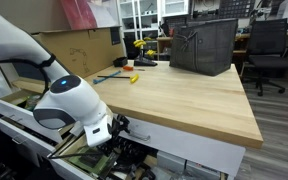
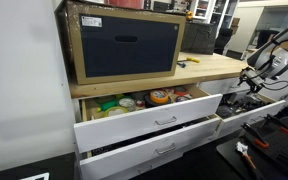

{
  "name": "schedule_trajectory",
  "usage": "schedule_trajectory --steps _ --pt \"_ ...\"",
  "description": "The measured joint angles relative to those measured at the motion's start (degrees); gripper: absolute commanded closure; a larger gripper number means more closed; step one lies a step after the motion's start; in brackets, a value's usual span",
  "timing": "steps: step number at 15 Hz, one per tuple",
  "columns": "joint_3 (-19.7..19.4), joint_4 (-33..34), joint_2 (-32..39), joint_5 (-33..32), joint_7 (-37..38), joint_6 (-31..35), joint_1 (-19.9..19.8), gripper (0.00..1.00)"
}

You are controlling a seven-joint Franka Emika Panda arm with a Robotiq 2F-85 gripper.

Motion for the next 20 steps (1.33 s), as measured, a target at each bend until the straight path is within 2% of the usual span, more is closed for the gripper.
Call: schedule_trajectory --steps 5,7,10,15,20 --pt "-6.1 3.3 0.9 1.9 0.0 -0.8 6.8 0.00" --pt "-7.1 4.7 1.7 1.9 0.0 -2.1 8.4 0.00" --pt "-8.1 7.4 3.4 1.9 -0.2 -3.7 10.4 0.00" --pt "-10.8 8.1 3.2 2.0 -1.8 -5.1 12.8 0.00" --pt "-11.4 8.2 3.2 2.0 -4.1 -5.1 13.2 0.00"
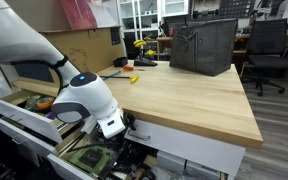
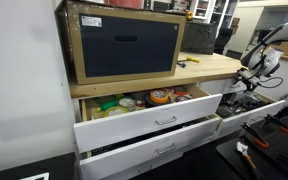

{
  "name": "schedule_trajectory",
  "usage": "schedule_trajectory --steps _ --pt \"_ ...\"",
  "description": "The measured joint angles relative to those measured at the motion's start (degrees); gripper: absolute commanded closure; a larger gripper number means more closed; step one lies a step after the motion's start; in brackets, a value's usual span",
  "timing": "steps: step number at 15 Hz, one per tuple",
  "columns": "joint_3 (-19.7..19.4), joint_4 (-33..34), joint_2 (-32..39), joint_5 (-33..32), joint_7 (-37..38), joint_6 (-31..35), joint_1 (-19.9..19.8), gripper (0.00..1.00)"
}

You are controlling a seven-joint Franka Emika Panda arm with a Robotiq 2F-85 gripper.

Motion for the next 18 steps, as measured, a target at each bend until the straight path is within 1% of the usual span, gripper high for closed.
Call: schedule_trajectory --steps 3,6,15,18 --pt "0.8 -0.2 0.2 0.0 -2.7 0.7 -0.8 0.00" --pt "2.7 -0.8 0.9 0.0 -5.4 1.2 -2.9 0.00" --pt "9.0 -1.4 1.4 0.0 -9.7 1.7 -11.7 0.00" --pt "10.1 -1.4 1.4 0.0 -9.8 1.7 -13.5 0.00"
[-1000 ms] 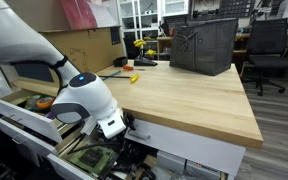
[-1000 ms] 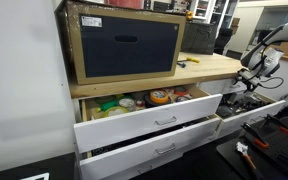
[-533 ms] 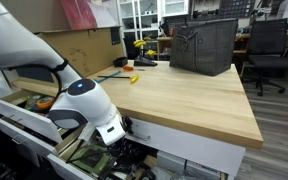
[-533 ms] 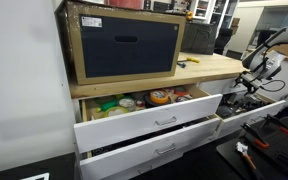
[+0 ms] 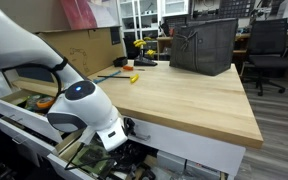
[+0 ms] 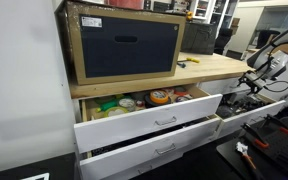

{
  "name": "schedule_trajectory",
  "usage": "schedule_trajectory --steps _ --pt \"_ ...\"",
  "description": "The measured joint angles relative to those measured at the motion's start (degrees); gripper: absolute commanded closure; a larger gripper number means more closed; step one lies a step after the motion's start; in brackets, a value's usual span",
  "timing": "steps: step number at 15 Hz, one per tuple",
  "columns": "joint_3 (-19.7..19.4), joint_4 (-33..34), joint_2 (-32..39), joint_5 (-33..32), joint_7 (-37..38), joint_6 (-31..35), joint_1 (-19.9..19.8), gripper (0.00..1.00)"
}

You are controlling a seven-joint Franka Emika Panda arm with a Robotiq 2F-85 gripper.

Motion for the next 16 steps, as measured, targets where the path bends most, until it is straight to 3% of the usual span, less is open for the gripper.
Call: schedule_trajectory --steps 16 --pt "1.4 0.0 0.0 -0.3 0.0 0.0 -0.6 0.00"
